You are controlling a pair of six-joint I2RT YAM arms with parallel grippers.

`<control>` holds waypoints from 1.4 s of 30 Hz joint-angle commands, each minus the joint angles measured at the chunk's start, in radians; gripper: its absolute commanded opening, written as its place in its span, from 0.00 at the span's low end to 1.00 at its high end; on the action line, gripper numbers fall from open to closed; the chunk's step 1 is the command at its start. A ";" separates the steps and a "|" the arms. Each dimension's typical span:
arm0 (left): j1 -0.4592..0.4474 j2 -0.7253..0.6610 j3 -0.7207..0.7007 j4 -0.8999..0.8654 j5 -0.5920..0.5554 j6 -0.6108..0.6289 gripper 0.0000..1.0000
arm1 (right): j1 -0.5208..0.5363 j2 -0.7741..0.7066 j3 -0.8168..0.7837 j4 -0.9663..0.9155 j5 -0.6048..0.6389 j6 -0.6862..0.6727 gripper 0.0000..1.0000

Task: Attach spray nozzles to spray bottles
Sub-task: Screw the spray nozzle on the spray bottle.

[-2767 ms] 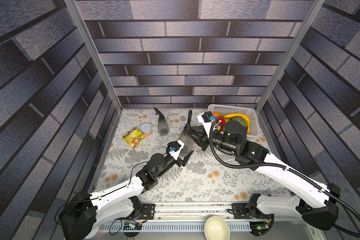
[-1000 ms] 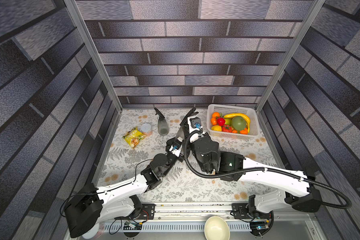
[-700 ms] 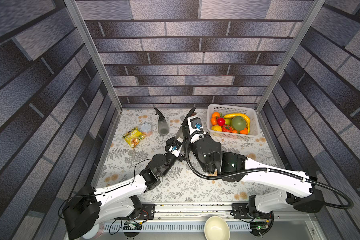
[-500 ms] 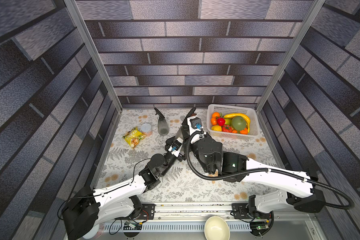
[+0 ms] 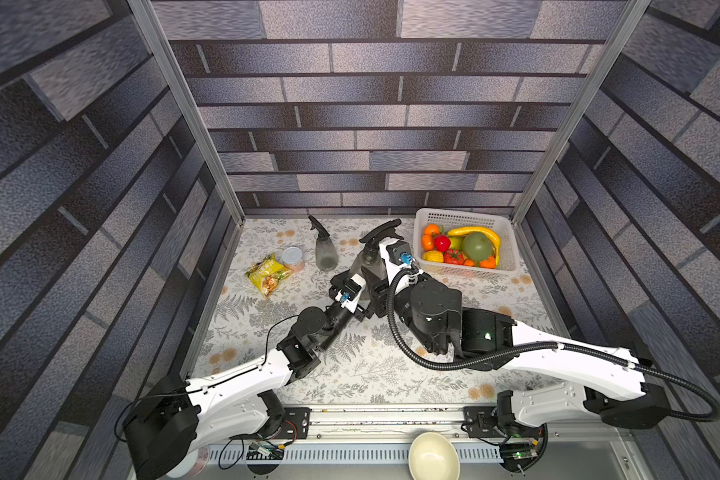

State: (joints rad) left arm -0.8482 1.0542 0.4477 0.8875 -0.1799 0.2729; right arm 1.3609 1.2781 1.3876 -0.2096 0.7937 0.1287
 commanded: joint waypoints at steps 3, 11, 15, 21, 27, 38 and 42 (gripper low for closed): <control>0.017 -0.022 -0.013 0.063 0.033 -0.027 0.79 | 0.013 -0.080 -0.043 -0.157 -0.075 0.082 0.51; 0.028 -0.036 -0.020 0.047 0.078 -0.079 0.79 | -0.032 -0.237 -0.095 -0.201 -0.169 -0.026 0.58; 0.030 -0.060 -0.035 0.020 0.130 -0.121 0.80 | -0.195 -0.330 -0.092 -0.212 -0.483 -0.088 0.72; 0.035 -0.124 -0.042 -0.058 0.228 -0.194 0.80 | -0.498 -0.329 -0.045 -0.192 -0.964 -0.134 0.88; 0.035 -0.151 -0.018 -0.123 0.311 -0.238 0.80 | -0.689 -0.187 0.065 -0.136 -1.403 -0.099 0.92; 0.038 -0.113 0.005 -0.115 0.373 -0.288 0.80 | -0.714 0.043 0.198 -0.037 -1.667 -0.007 0.92; 0.043 -0.097 0.005 -0.108 0.375 -0.287 0.80 | -0.709 0.075 0.199 0.017 -1.709 0.058 0.83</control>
State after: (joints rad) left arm -0.8146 0.9504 0.4236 0.7616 0.1696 0.0101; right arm 0.6540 1.3453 1.5589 -0.2653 -0.8242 0.1238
